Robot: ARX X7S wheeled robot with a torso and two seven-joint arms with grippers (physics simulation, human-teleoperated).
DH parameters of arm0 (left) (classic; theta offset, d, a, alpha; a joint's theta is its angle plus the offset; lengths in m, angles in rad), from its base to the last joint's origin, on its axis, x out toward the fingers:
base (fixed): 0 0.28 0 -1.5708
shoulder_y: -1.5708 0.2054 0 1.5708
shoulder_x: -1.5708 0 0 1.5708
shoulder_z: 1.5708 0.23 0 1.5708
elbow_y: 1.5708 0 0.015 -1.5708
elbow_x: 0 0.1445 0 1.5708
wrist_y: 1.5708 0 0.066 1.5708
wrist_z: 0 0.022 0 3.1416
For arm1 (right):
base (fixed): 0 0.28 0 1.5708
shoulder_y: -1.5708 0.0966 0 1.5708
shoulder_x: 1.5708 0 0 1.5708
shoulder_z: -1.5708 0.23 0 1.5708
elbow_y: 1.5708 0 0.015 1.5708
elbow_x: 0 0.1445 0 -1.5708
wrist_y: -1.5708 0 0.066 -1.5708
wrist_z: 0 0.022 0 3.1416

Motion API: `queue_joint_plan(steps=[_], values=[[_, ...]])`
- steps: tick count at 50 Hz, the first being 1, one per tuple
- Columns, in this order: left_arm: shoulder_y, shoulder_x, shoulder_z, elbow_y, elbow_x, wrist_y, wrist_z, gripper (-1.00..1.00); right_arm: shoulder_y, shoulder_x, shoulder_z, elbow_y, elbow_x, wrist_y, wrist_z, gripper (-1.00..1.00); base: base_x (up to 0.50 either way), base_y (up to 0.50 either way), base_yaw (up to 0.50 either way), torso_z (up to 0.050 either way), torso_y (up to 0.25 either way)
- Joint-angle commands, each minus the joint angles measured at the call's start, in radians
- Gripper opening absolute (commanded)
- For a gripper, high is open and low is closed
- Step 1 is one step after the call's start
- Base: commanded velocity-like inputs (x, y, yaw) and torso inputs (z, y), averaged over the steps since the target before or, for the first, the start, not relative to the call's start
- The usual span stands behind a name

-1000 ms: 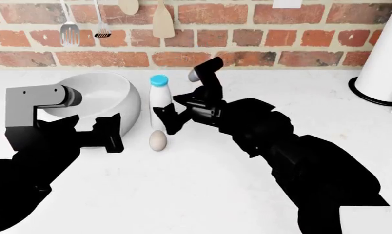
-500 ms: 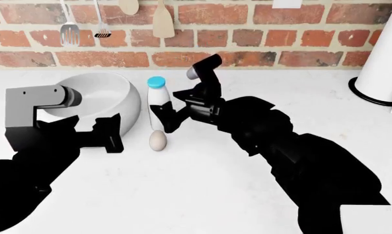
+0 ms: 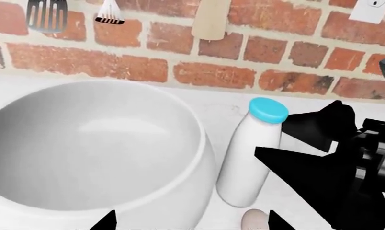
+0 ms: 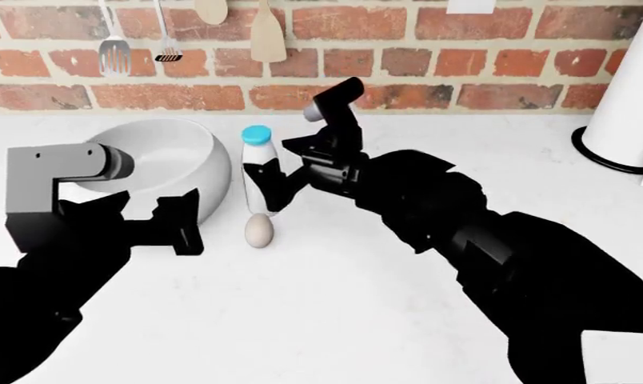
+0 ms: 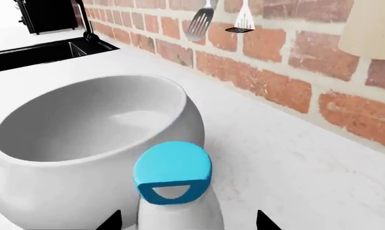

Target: Place the eggs and milk next to the bowl.

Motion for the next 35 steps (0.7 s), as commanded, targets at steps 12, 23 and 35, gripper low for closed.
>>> queue_joint_plan(steps=[12,23,35], values=[[0.014,-0.021,-0.018,0.050,-0.038,0.007,-0.023,1.00,0.022,0.250,0.000,-0.489,-0.010,0.017,0.303,1.00,0.00,0.00,0.00,0.000,0.000],[0.031,-0.037,-0.035,0.079,-0.058,0.016,-0.032,1.00,0.029,0.354,0.003,-0.686,-0.012,0.026,0.431,1.00,0.00,0.00,0.00,0.000,0.000],[0.071,-0.049,-0.046,0.122,-0.037,0.027,-0.008,1.00,0.023,0.486,0.011,-0.920,-0.015,0.021,0.593,1.00,0.00,0.00,0.00,0.000,0.000]])
